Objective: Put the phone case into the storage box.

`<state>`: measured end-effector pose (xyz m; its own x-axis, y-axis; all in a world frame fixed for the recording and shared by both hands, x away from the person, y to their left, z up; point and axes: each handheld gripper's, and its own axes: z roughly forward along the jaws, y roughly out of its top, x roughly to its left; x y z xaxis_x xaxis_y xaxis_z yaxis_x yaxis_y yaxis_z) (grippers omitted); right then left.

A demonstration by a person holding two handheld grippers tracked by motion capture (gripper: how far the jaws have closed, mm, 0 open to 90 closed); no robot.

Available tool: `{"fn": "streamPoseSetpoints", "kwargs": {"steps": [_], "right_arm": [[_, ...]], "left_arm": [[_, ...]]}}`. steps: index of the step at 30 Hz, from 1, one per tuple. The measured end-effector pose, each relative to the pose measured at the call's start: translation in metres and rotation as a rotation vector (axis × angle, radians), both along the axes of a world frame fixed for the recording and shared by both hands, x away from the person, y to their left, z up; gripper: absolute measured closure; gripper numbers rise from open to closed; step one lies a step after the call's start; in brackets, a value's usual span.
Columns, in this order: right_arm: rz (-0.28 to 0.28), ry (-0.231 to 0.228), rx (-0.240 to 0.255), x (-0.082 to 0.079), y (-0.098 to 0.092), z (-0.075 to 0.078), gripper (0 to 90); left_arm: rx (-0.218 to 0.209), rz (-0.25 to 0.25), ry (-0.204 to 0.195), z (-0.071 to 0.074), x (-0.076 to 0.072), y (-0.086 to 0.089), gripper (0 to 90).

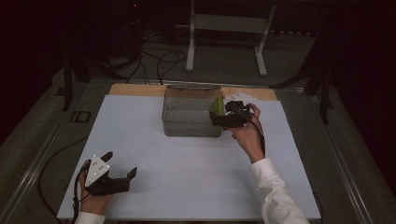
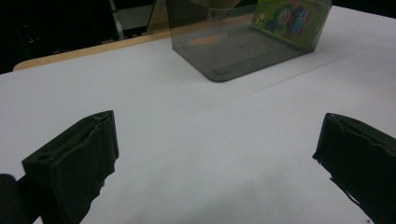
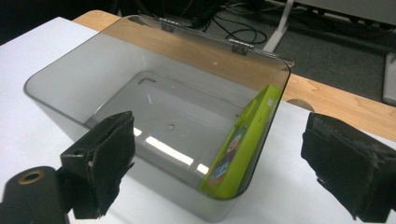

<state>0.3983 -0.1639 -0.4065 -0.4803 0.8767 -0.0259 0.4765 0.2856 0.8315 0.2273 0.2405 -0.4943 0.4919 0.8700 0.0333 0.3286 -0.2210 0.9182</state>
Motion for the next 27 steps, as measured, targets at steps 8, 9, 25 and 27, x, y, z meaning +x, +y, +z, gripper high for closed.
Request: {"fn": "streamPoseSetpoints", "kwargs": {"steps": [8, 9, 25, 27], "right_arm": [[0.031, -0.069, 0.001, -0.026, -0.006, 0.001, 9.6], [0.039, -0.082, 0.007, -0.031, -0.008, 0.001, 9.4], [0.056, -0.204, 0.010, -0.092, -0.040, -0.020, 9.4], [0.063, -0.218, 0.002, -0.100, -0.043, -0.020, 9.4]], "left_arm": [[-0.003, 0.003, 0.000, 0.001, 0.000, 0.001, 0.0], [-0.005, 0.004, -0.001, 0.001, 0.000, 0.002, 0.0], [-0.038, 0.018, -0.019, 0.007, -0.001, 0.008, 0.0], [-0.040, 0.018, -0.021, 0.009, -0.001, 0.009, 0.0]]}}
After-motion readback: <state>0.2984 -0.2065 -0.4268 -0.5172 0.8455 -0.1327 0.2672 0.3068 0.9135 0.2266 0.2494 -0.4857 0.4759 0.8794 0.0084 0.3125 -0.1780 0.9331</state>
